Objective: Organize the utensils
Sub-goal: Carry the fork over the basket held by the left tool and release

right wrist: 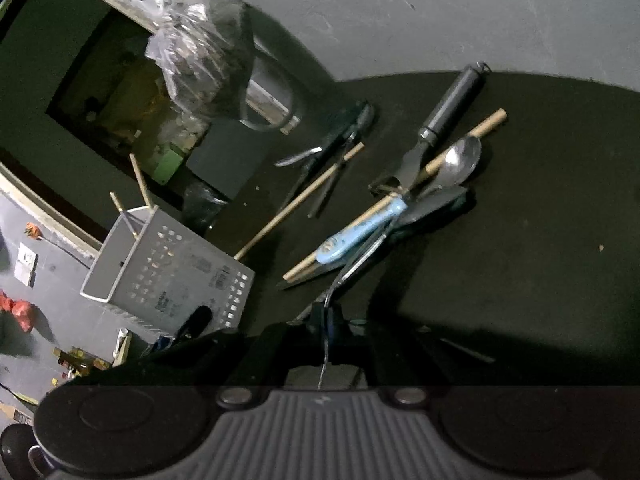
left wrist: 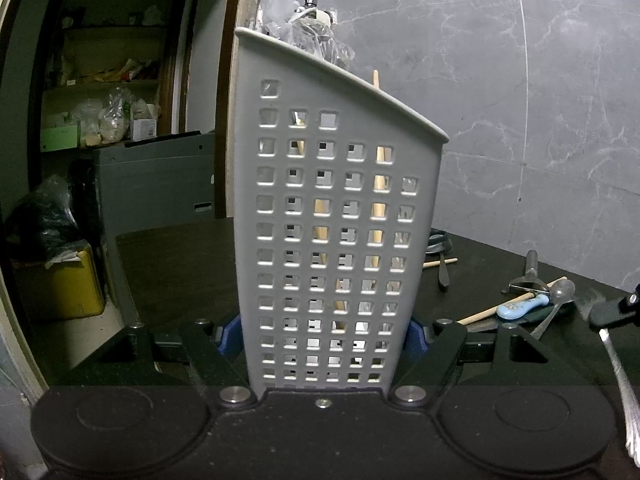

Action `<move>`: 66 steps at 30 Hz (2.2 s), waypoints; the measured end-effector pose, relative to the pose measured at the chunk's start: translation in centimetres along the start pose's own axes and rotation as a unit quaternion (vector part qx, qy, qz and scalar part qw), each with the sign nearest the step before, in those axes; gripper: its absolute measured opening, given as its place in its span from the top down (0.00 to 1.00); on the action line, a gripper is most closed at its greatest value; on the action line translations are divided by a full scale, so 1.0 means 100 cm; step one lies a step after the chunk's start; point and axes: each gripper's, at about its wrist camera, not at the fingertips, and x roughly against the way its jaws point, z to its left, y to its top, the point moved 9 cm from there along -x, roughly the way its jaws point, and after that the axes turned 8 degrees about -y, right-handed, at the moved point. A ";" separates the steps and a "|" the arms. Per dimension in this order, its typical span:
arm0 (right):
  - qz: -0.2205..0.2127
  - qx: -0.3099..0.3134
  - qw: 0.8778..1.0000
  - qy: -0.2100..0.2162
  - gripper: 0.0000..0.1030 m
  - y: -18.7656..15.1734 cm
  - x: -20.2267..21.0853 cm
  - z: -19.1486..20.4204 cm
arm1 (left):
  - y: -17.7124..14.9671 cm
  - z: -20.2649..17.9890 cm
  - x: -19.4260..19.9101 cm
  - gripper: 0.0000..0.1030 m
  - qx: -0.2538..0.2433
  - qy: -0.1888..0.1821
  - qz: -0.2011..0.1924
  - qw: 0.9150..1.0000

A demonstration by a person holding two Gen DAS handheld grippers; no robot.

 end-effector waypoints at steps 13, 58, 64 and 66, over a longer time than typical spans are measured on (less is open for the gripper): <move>-0.138 0.119 0.979 0.094 0.99 0.065 0.034 0.095 | -0.001 -0.002 0.000 0.26 -0.004 0.004 0.003 1.000; -0.211 0.349 0.907 0.100 0.62 0.010 -0.048 0.225 | -0.001 -0.005 -0.002 0.26 -0.013 0.002 0.005 1.000; -0.224 0.335 0.908 0.109 0.33 0.014 -0.022 0.214 | -0.001 -0.006 -0.003 0.27 -0.015 0.002 0.006 1.000; -0.236 0.325 0.910 0.101 0.22 0.018 -0.008 0.204 | -0.001 -0.006 -0.003 0.27 -0.014 0.001 0.006 1.000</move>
